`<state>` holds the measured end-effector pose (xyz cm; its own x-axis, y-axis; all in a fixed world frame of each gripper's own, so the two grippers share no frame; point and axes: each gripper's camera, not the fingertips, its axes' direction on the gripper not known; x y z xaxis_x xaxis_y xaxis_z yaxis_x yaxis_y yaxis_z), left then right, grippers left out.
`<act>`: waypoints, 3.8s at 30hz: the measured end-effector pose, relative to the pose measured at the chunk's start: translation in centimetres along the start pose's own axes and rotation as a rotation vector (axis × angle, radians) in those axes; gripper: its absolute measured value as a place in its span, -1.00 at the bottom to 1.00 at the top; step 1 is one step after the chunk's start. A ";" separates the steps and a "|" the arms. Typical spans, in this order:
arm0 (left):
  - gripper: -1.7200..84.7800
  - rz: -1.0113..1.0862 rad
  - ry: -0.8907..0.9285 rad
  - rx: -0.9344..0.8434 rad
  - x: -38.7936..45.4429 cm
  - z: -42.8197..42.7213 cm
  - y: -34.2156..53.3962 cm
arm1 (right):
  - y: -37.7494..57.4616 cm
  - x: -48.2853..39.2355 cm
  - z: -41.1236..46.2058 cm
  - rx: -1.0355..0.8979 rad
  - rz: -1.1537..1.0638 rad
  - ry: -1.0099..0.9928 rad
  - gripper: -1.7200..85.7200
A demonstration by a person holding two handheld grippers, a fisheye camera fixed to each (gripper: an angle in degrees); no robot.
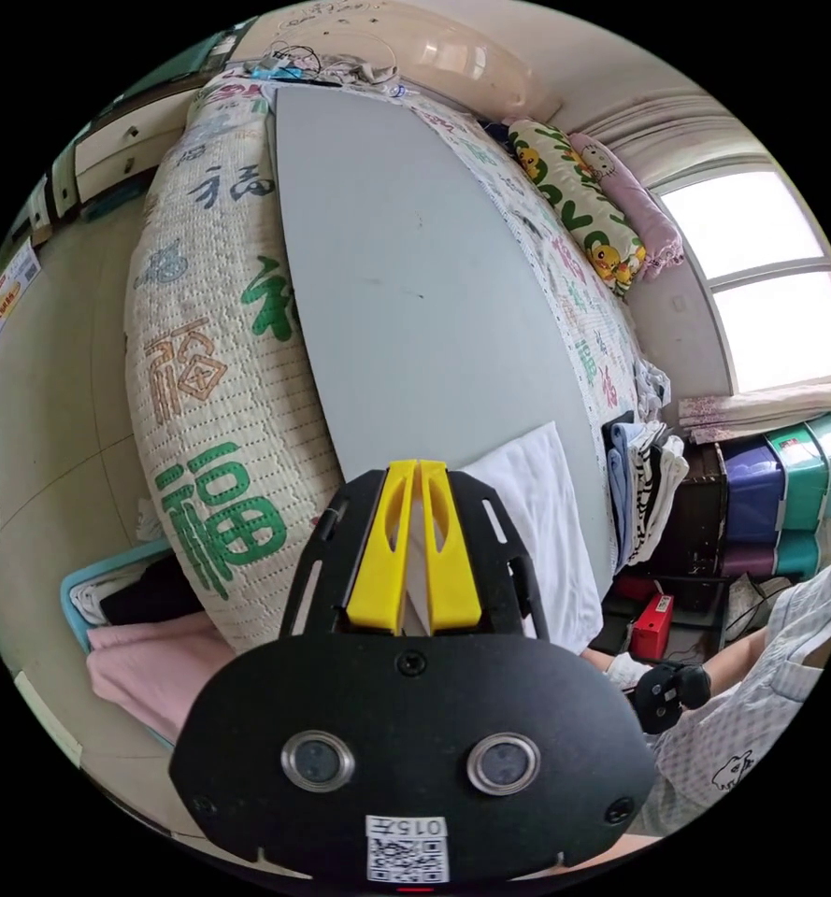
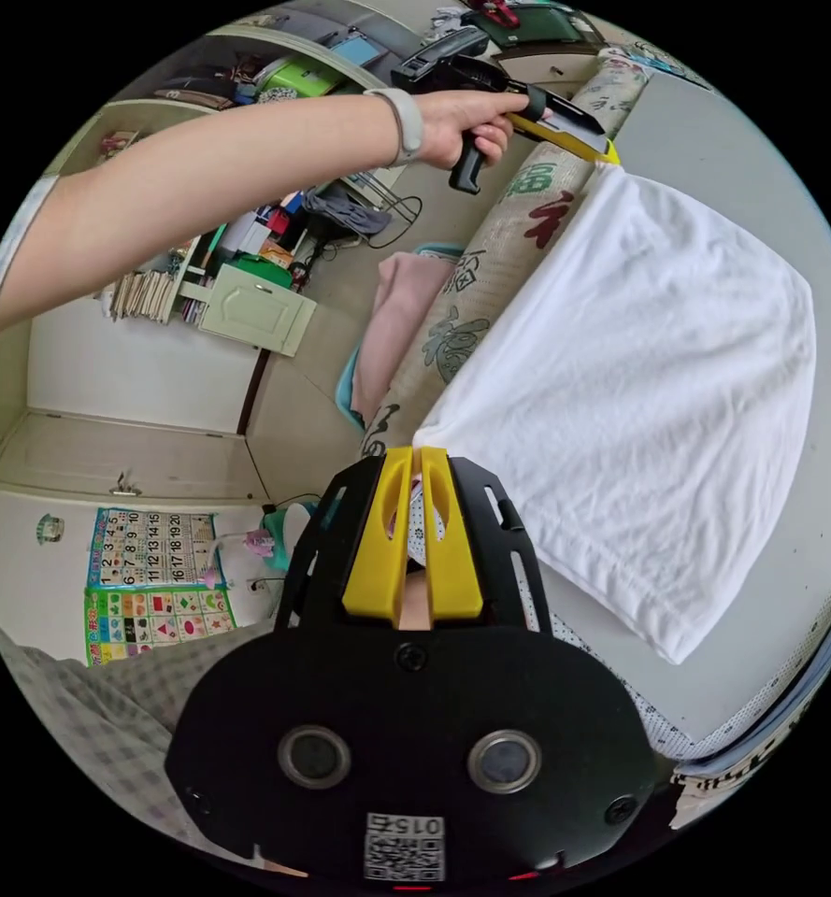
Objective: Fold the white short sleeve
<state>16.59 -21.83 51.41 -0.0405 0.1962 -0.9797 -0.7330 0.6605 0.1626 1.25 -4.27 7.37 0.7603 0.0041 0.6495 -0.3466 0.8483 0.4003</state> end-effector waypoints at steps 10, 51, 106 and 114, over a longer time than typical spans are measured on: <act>-0.77 -0.116 0.052 0.095 -6.4 4.6 9.0 | -3.9 -1.6 1.3 -0.062 0.015 0.038 -0.95; -0.80 -0.254 0.009 0.127 1.7 14.0 33.2 | -14.1 3.1 -32.0 0.288 0.259 0.291 -0.82; -0.77 0.335 -0.153 -0.034 50.6 -5.4 31.4 | -9.8 -5.7 -42.2 0.262 0.265 0.278 -0.74; -0.83 0.337 -0.248 -0.081 55.3 -6.1 31.9 | -12.8 -1.9 -42.7 0.246 0.369 0.166 -0.76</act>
<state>-13.13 5.65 1.71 -0.1293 0.5664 -0.8139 -0.7580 0.4727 0.4494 27.68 7.48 -26.59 0.6324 0.3836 0.6730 -0.7150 0.6235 0.3163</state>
